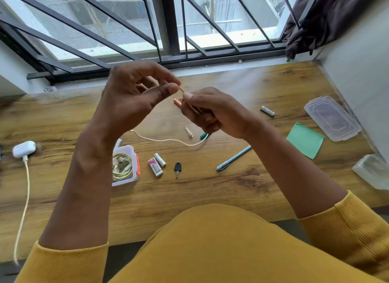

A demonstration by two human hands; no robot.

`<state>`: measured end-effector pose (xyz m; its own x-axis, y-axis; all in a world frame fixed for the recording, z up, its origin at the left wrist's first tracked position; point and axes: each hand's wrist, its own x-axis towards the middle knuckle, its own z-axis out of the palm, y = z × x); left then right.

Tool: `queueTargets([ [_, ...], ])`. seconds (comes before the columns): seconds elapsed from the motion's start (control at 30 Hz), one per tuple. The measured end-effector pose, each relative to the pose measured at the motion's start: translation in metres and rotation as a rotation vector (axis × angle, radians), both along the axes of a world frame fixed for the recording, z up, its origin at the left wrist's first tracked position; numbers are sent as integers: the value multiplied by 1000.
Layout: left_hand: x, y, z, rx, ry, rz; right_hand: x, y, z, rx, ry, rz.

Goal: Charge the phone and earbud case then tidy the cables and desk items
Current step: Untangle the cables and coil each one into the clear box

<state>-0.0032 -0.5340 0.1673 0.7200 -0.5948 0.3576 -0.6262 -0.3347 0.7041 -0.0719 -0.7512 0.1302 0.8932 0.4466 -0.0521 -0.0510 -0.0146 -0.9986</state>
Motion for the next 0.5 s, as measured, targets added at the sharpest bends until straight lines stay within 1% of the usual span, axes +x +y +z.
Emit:
queueTargets([
  [0.13,0,-6,3,-163,-48,4,2,-1,12,276,91,105],
  [0.27,2,-12,1,-296,-51,-29,6,3,23,459,104,178],
  [0.37,1,-19,-7,-358,13,25,10,9,25,514,62,160],
  [0.5,1,-29,-26,-352,47,217,16,17,23,484,-25,35],
])
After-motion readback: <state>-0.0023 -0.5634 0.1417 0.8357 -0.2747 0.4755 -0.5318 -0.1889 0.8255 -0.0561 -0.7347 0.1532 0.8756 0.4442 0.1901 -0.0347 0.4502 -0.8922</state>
